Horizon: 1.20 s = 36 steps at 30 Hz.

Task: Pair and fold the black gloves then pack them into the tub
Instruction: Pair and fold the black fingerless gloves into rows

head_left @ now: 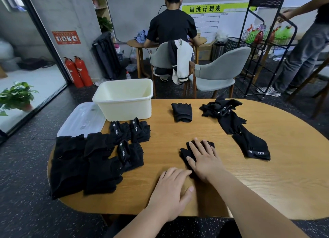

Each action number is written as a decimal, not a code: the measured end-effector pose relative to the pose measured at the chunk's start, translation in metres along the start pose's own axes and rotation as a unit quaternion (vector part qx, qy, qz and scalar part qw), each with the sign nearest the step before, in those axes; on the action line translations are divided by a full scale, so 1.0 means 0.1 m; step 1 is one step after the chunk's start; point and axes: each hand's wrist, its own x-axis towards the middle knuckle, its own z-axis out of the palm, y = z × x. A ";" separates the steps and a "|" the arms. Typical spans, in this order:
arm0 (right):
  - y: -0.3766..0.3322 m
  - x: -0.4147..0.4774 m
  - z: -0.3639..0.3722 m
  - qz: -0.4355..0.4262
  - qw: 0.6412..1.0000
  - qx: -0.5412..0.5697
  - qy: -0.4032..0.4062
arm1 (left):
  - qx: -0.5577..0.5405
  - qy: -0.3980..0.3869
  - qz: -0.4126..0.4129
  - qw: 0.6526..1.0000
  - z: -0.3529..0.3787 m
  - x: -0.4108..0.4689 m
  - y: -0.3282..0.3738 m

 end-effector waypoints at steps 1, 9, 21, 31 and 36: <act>0.00 0.02 0.00 0.000 1.000 -0.001 -0.002 | -0.002 0.003 0.001 1.000 0.01 0.00 0.00; -0.12 -0.24 0.14 -0.003 1.000 -0.022 0.000 | 0.000 0.054 0.020 0.998 0.03 -0.05 0.00; 0.20 -0.67 0.29 -0.102 0.956 0.144 0.236 | 0.063 0.009 0.010 0.998 0.10 -0.01 -0.01; 0.36 -0.96 0.42 -0.135 0.954 0.121 0.237 | 0.102 0.007 -0.009 0.995 0.14 0.00 0.00; 0.41 -1.01 0.48 -0.153 0.951 0.128 0.238 | 0.075 0.015 -0.023 0.997 0.11 -0.04 0.02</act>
